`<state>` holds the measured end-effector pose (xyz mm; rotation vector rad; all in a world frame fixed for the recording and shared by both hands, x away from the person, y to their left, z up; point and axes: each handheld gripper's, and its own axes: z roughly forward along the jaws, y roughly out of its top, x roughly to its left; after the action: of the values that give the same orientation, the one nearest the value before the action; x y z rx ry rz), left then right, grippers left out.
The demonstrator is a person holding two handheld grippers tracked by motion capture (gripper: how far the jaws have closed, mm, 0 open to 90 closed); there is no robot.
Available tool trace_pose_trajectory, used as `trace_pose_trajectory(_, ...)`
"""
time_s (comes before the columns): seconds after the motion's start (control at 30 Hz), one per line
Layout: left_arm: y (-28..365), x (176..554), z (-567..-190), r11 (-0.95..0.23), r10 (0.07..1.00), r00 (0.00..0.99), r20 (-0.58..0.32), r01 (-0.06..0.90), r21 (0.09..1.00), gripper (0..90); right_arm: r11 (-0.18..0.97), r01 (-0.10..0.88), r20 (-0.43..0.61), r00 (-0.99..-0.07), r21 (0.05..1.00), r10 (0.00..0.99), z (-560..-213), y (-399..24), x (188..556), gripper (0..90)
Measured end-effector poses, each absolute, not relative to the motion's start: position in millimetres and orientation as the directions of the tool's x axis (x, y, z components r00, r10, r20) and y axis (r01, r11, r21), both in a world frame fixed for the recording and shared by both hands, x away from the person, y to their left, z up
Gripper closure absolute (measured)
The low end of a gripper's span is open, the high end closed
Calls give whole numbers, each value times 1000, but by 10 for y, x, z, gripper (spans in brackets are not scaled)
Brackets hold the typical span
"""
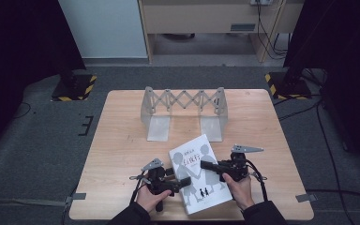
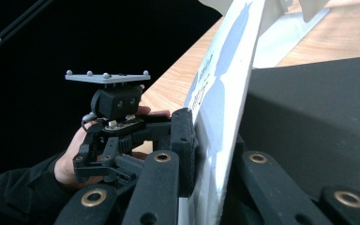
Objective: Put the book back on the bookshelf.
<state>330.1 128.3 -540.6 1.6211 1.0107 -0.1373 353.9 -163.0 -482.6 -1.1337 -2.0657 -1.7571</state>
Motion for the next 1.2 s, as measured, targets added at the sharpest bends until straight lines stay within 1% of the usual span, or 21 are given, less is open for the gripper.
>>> trace_pose_trajectory(0.1,1271,3317,-5445,42,529,604,-596,683,729,0,-5,686,620,-654,728,434,-4861,-1640,3577,808)
trace_pose_trajectory(0.23,1254,3321,-5469,45,530,587,-611,701,712,0,8,691,613,-647,723,453,-4881,-1644,3595,790)
trace_pose_trajectory(0.27,1250,3324,-5483,46,531,582,-616,706,707,0,28,688,597,-648,725,472,-4897,-1643,3608,766)
trace_pose_trajectory(0.33,1241,3335,-5496,42,531,567,-629,725,688,0,34,689,593,-648,724,478,-4902,-1642,3613,758)
trace_pose_trajectory(0.37,1234,3334,-5493,36,536,568,-624,723,690,0,52,686,577,-649,726,496,-4915,-1638,3618,737)
trace_pose_trajectory(0.5,1228,3330,-5493,39,541,565,-622,723,690,0,62,678,563,-656,733,503,-4919,-1637,3617,713)
trace_pose_trajectory(0.53,1226,3328,-5492,39,544,564,-622,723,690,1,90,659,528,-670,746,521,-4916,-1623,3612,671)
trace_pose_trajectory(0.63,1224,3328,-5493,42,544,563,-622,722,690,2,117,637,489,-685,762,540,-4902,-1607,3600,631)
trace_pose_trajectory(0.67,1223,3327,-5493,43,545,562,-622,723,690,2,117,637,489,-685,762,540,-4902,-1607,3600,631)
trace_pose_trajectory(0.7,1218,3325,-5491,45,548,559,-622,724,689,3,142,613,442,-692,777,571,-4891,-1596,3594,582)
trace_pose_trajectory(0.77,1218,3324,-5490,44,549,558,-622,724,689,5,145,613,439,-692,777,572,-4891,-1599,3595,573)
trace_pose_trajectory(0.8,1214,3323,-5488,43,553,557,-620,723,689,7,159,604,414,-690,781,593,-4886,-1604,3595,526)
trace_pose_trajectory(0.83,1214,3323,-5488,43,553,557,-620,723,689,8,159,604,414,-690,781,593,-4886,-1604,3595,526)
trace_pose_trajectory(0.87,1210,3321,-5486,41,557,557,-616,722,690,11,175,587,378,-692,790,615,-4878,-1611,3590,484)
trace_pose_trajectory(0.93,1208,3320,-5485,40,558,557,-615,722,691,14,183,580,359,-690,794,629,-4871,-1612,3586,467)
trace_pose_trajectory(0.97,1203,3319,-5483,38,562,556,-612,722,691,21,219,567,313,-690,794,652,-4862,-1621,3584,436)
trace_pose_trajectory(1.0,1203,3319,-5483,38,562,556,-612,722,691,22,219,567,313,-690,794,652,-4862,-1621,3584,436)
trace_pose_trajectory(1.03,1200,3317,-5481,33,566,558,-607,720,693,26,230,568,300,-686,790,663,-4871,-1627,3578,414)
trace_pose_trajectory(1.2,1191,3312,-5472,17,581,561,-590,716,697,34,244,578,292,-679,779,674,-4904,-1633,3582,393)
